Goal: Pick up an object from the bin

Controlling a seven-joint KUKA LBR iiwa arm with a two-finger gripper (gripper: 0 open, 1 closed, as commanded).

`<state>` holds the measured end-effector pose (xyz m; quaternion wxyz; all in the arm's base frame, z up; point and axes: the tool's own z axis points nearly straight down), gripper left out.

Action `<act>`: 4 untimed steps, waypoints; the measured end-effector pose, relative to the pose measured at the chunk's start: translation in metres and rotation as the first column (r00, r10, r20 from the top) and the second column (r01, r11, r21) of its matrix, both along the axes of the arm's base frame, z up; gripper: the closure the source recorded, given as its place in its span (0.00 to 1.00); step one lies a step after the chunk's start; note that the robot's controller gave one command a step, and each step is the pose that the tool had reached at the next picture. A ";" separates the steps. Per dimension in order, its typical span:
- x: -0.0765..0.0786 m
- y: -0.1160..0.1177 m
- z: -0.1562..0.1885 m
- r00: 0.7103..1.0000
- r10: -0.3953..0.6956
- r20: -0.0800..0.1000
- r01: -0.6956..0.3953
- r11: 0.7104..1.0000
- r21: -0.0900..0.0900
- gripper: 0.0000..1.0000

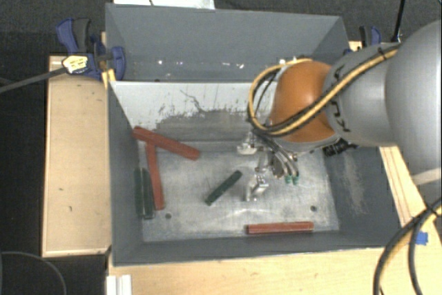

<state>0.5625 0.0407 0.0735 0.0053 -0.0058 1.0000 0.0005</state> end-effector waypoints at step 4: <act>-0.005 0.048 0.002 0.939 0.343 0.003 -0.343 0.939 -0.008 1.00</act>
Offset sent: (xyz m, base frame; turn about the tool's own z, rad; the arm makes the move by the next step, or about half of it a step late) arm -0.0087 0.0410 -0.0035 -0.2302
